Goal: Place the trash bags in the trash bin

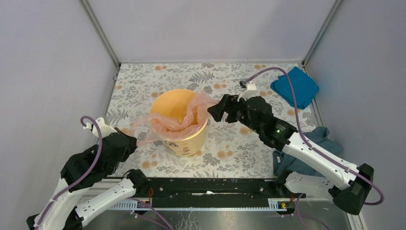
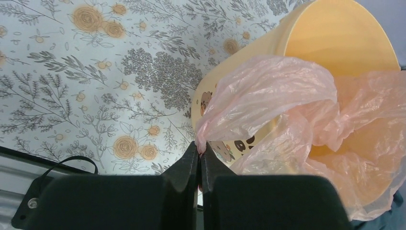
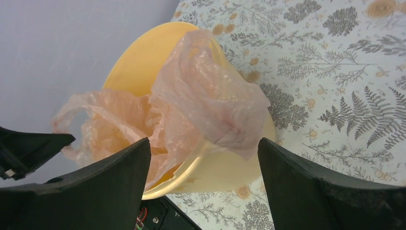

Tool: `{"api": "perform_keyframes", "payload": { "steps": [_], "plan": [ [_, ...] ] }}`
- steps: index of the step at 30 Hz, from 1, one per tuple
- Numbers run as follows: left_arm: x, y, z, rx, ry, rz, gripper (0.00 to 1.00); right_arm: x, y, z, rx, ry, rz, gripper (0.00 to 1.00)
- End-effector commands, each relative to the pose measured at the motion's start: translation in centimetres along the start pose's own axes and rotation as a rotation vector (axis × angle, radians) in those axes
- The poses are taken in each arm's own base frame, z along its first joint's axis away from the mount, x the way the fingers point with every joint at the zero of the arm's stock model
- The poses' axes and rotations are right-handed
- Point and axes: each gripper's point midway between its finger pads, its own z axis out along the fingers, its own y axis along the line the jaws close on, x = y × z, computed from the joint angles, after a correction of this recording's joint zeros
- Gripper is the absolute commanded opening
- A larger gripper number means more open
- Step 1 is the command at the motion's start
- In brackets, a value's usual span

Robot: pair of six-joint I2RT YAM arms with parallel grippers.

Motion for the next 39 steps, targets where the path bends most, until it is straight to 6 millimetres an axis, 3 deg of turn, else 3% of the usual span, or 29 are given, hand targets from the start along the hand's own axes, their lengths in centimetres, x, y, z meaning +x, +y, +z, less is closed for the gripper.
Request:
{"api": "perform_keyframes", "payload": {
  "steps": [1, 4, 7, 10, 14, 20, 24, 30, 35, 39],
  "plan": [
    [-1.8, 0.4, -0.7, -0.018, -0.062, -0.039, 0.03, -1.1, 0.1, 1.6, 0.002, -0.073, 0.075, 0.91],
    [-2.1, 0.3, -0.7, -0.02, -0.075, -0.043, 0.03, -0.2, -0.6, 2.2, 0.013, -0.067, 0.062, 0.99],
    [-2.1, 0.5, -0.3, -0.041, -0.087, -0.041, 0.03, 0.3, -1.8, 3.0, 0.021, -0.084, 0.1, 0.94],
    [-1.9, 0.2, 0.4, -0.048, -0.095, -0.036, 0.03, 0.3, -1.9, 3.5, -0.041, -0.105, 0.164, 0.69],
    [-1.4, 0.7, 1.0, -0.086, -0.097, -0.033, 0.03, -0.5, 0.1, 2.9, -0.132, -0.099, 0.166, 0.27],
    [-2.1, 1.3, 0.2, -0.127, -0.101, -0.061, 0.02, 0.2, 1.0, -0.1, -0.122, 0.014, 0.183, 0.0],
    [-0.8, 0.6, 0.2, -0.108, -0.031, -0.092, 0.0, 1.7, 0.2, -1.7, -0.079, 0.099, 0.158, 0.0],
    [0.2, 0.3, 0.7, -0.136, 0.014, -0.058, 0.0, 3.3, -2.7, -3.7, 0.028, 0.144, 0.091, 0.0],
    [1.0, 1.3, 1.6, -0.175, -0.005, -0.098, 0.0, 5.2, -4.7, -4.3, 0.096, 0.204, 0.046, 0.0],
    [1.9, 2.4, 2.9, -0.238, -0.037, -0.165, 0.0, 5.7, -6.1, -3.6, 0.133, 0.193, -0.001, 0.0]
  ]
}}
